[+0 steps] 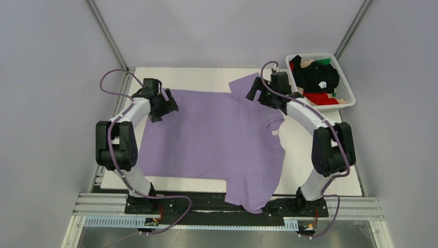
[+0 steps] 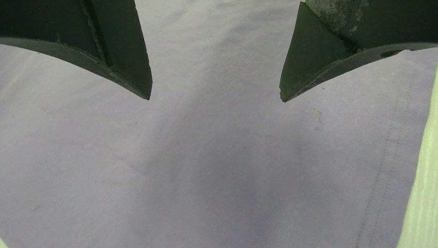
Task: Fold and stack the t-shirts
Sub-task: Flatten out the tshirt
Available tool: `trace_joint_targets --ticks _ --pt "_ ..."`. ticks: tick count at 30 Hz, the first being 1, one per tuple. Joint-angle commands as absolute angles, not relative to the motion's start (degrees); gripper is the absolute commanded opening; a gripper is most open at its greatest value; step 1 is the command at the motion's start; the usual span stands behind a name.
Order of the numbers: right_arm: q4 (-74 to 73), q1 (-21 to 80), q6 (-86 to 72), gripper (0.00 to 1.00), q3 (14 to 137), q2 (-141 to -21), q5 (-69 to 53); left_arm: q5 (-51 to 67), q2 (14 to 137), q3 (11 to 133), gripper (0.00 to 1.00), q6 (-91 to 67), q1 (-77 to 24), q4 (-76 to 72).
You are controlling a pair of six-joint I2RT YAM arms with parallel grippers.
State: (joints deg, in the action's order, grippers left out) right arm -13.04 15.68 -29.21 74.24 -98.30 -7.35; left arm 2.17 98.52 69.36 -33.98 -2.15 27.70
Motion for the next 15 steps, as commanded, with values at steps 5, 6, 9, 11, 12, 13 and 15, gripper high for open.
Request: trace_joint_targets --ticks 5,6,9,11,12,13,15 --pt "-23.8 15.2 -29.7 1.00 71.6 -104.6 1.9 8.1 103.4 69.7 1.00 -33.4 -2.0 26.8" --pt "-24.2 14.9 -29.7 1.00 72.4 -105.7 2.4 8.1 103.9 69.9 1.00 -33.6 -2.0 26.6" --pt "-24.5 13.8 -29.5 1.00 74.4 -109.0 2.6 7.4 106.0 70.9 1.00 -33.9 -2.0 26.7" --pt "-24.7 13.0 -29.0 1.00 75.8 -111.1 2.7 6.6 107.3 71.8 1.00 -34.1 -1.9 26.9" --pt "-24.8 12.7 -28.8 1.00 76.6 -112.4 2.7 6.3 108.3 72.2 1.00 -34.2 -1.9 27.1" --pt "-25.0 12.3 -28.6 1.00 77.4 -113.5 2.7 6.1 108.8 73.0 1.00 -34.4 -1.9 27.2" --pt "-25.4 11.3 -28.2 1.00 79.3 -115.9 1.5 5.6 110.5 74.4 1.00 -34.6 -1.9 27.6"
